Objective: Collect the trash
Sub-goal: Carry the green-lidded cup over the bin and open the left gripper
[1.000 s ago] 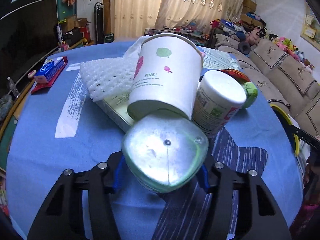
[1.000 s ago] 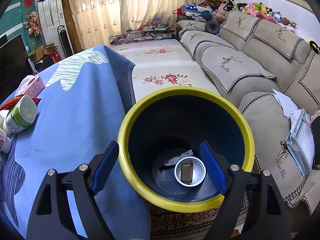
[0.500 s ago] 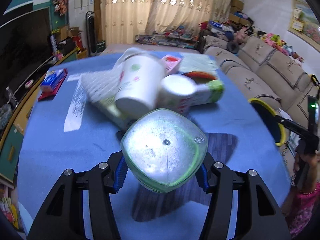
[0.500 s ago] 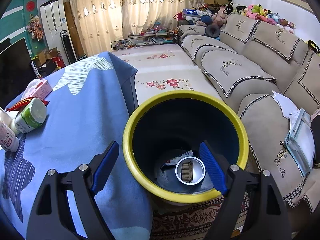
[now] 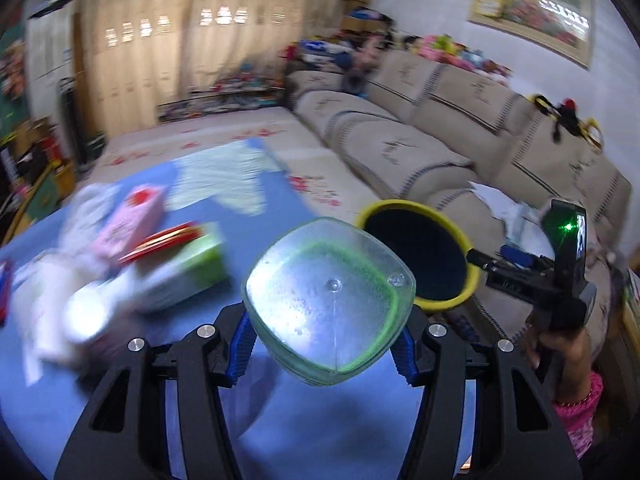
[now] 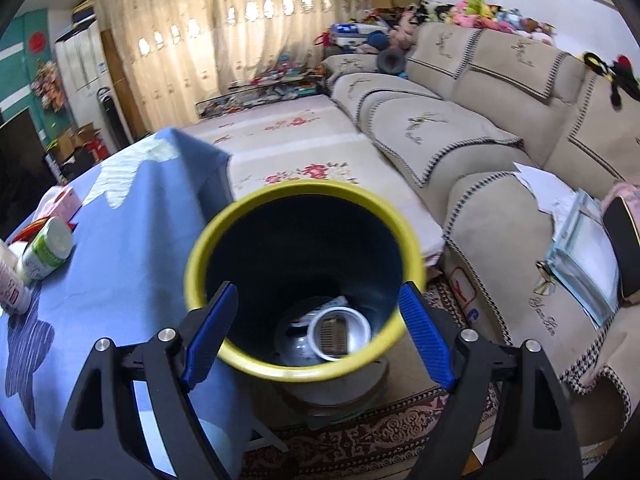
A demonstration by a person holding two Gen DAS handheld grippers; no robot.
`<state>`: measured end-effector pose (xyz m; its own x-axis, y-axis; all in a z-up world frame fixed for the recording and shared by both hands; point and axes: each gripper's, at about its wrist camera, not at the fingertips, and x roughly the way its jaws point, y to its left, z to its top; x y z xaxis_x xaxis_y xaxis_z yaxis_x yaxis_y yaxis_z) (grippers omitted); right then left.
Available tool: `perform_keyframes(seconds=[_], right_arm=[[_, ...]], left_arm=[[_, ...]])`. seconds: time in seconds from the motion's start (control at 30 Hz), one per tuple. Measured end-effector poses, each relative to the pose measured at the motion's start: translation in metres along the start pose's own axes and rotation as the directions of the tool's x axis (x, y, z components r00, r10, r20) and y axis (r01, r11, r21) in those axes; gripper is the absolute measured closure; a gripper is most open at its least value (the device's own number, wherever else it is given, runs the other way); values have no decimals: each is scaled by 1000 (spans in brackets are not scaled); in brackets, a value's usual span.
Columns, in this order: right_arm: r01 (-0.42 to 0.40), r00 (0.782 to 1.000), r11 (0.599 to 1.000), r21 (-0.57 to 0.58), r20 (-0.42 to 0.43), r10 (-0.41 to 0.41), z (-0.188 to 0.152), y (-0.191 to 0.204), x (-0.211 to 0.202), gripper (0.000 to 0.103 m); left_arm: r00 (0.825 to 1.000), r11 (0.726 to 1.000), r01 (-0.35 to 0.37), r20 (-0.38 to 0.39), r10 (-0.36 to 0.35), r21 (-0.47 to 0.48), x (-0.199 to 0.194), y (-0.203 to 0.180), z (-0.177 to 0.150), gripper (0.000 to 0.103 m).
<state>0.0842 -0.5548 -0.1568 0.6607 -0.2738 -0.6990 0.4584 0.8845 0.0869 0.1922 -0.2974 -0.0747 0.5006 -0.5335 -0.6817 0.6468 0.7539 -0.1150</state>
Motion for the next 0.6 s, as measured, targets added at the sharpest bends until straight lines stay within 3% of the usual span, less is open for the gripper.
perform_keyframes(seconds=[0.27,0.47,0.6], right_arm=[[46,999,997,58,0,-46,-5,-48,-4,25],[57,998,994,95,-17,-56,-10,-71,1,25],[58,998,992,107,-21,-57,-11,-79,2,25]], left_arm=[[989,988,125,-90,-117,94,99,-78,48,47],[975,980,165,-171,-145,111,172,-115,67,47],[970,982,150,-207,-123,115,214,-130,74,46]])
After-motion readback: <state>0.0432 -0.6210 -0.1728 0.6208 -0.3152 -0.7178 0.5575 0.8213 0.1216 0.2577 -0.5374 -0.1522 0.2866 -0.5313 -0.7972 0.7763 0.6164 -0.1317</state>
